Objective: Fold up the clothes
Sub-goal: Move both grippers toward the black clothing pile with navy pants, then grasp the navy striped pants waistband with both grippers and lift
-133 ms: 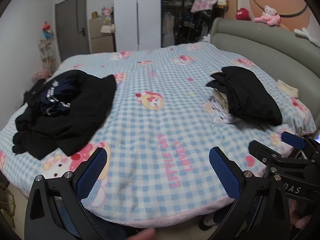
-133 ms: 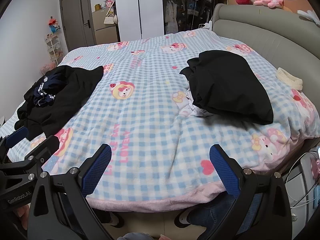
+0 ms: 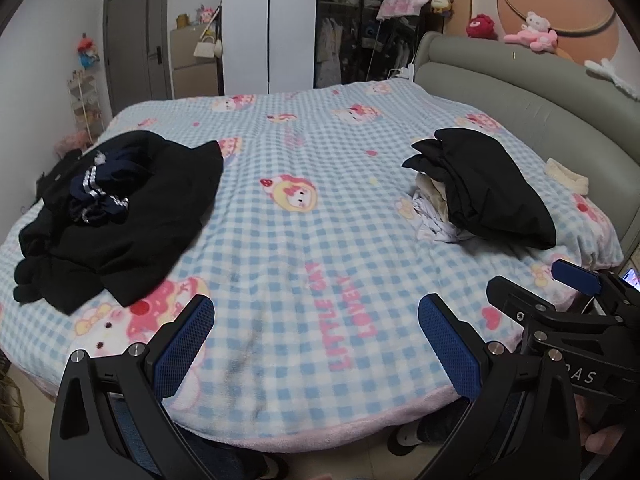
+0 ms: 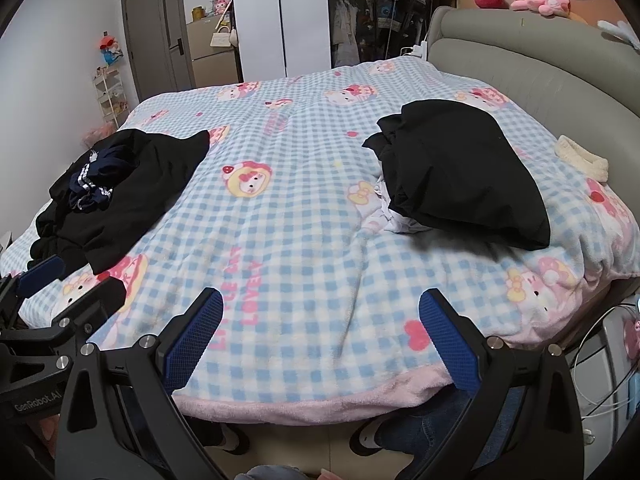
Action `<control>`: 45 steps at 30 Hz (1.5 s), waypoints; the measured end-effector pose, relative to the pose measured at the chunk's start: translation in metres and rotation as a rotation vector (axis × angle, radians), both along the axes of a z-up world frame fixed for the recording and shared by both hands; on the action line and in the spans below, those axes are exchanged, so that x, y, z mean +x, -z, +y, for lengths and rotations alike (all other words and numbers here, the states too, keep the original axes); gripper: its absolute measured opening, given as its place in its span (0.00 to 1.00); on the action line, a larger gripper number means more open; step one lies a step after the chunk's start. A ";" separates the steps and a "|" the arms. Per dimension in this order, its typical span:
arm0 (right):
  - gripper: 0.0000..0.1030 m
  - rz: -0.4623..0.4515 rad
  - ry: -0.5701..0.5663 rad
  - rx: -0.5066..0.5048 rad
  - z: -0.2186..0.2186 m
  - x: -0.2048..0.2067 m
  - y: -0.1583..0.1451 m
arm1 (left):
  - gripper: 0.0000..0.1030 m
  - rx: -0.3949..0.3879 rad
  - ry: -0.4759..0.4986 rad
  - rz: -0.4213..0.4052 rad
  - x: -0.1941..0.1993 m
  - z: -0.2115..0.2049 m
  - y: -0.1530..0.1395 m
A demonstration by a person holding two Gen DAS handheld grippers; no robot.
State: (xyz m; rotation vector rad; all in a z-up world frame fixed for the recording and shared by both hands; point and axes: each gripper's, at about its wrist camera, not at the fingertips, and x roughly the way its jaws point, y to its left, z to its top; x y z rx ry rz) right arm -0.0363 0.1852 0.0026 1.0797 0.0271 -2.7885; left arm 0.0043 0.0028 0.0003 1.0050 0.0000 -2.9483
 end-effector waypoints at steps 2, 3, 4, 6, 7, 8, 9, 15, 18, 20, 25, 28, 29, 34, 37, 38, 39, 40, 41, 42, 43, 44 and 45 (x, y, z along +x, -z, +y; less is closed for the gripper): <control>0.97 0.003 -0.010 0.007 -0.001 0.000 -0.001 | 1.00 -0.008 0.008 0.007 0.008 0.007 0.000; 0.97 0.005 -0.016 0.011 -0.002 0.000 -0.002 | 1.00 0.033 0.023 -0.014 0.002 -0.001 0.001; 0.97 0.005 -0.026 0.023 -0.005 -0.001 -0.003 | 1.00 0.073 0.026 -0.031 -0.001 -0.011 0.003; 0.97 -0.021 -0.066 0.043 -0.015 -0.012 -0.003 | 1.00 0.118 0.023 -0.042 -0.004 -0.025 0.005; 0.97 -0.033 -0.087 0.047 -0.020 -0.018 -0.005 | 1.00 0.127 0.014 -0.043 -0.004 -0.034 0.006; 0.97 -0.034 -0.102 0.053 -0.026 -0.022 -0.007 | 1.00 0.129 -0.001 -0.041 -0.005 -0.041 0.005; 0.97 -0.029 -0.117 0.057 -0.031 -0.026 -0.008 | 1.00 0.136 -0.010 -0.046 -0.010 -0.053 0.003; 0.96 -0.025 -0.224 0.067 -0.075 -0.053 -0.008 | 1.00 0.171 -0.137 -0.029 -0.017 -0.119 -0.002; 0.96 -0.025 -0.265 0.087 -0.103 -0.066 -0.009 | 1.00 0.198 -0.228 -0.035 -0.023 -0.164 0.005; 0.96 -0.021 -0.291 0.103 -0.123 -0.074 -0.008 | 0.99 0.217 -0.288 -0.039 -0.028 -0.194 0.009; 0.96 -0.014 -0.363 0.117 -0.175 -0.094 -0.007 | 0.85 0.241 -0.388 -0.052 -0.053 -0.259 0.016; 0.96 -0.017 -0.390 0.108 -0.198 -0.106 -0.006 | 0.74 0.245 -0.413 -0.058 -0.073 -0.284 0.022; 0.96 -0.022 -0.400 0.094 -0.206 -0.110 -0.004 | 0.71 0.249 -0.417 -0.060 -0.080 -0.292 0.024; 0.95 -0.057 -0.474 0.074 -0.256 -0.142 0.010 | 0.69 0.285 -0.467 -0.056 -0.111 -0.330 0.036; 0.92 -0.065 -0.520 0.060 -0.295 -0.164 0.015 | 0.69 0.307 -0.505 -0.046 -0.124 -0.357 0.045; 0.92 -0.070 -0.537 0.050 -0.310 -0.170 0.016 | 0.69 0.321 -0.512 -0.048 -0.132 -0.369 0.049; 0.91 -0.079 -0.554 0.039 -0.325 -0.176 0.019 | 0.69 0.337 -0.510 -0.047 -0.138 -0.378 0.053; 0.91 -0.091 -0.571 0.028 -0.339 -0.182 0.023 | 0.69 0.353 -0.506 -0.045 -0.144 -0.387 0.056; 0.91 -0.104 -0.592 0.016 -0.356 -0.188 0.028 | 0.70 0.364 -0.503 -0.042 -0.150 -0.394 0.059; 0.88 -0.117 -0.611 0.005 -0.373 -0.194 0.034 | 0.70 0.373 -0.498 -0.040 -0.156 -0.400 0.062; 0.87 -0.128 -0.627 0.002 -0.388 -0.200 0.040 | 0.70 0.376 -0.488 -0.042 -0.164 -0.405 0.067; 0.85 -0.136 -0.642 0.001 -0.402 -0.206 0.046 | 0.70 0.377 -0.478 -0.051 -0.173 -0.410 0.073; 0.83 -0.146 -0.662 0.004 -0.417 -0.212 0.053 | 0.70 0.378 -0.467 -0.068 -0.181 -0.414 0.079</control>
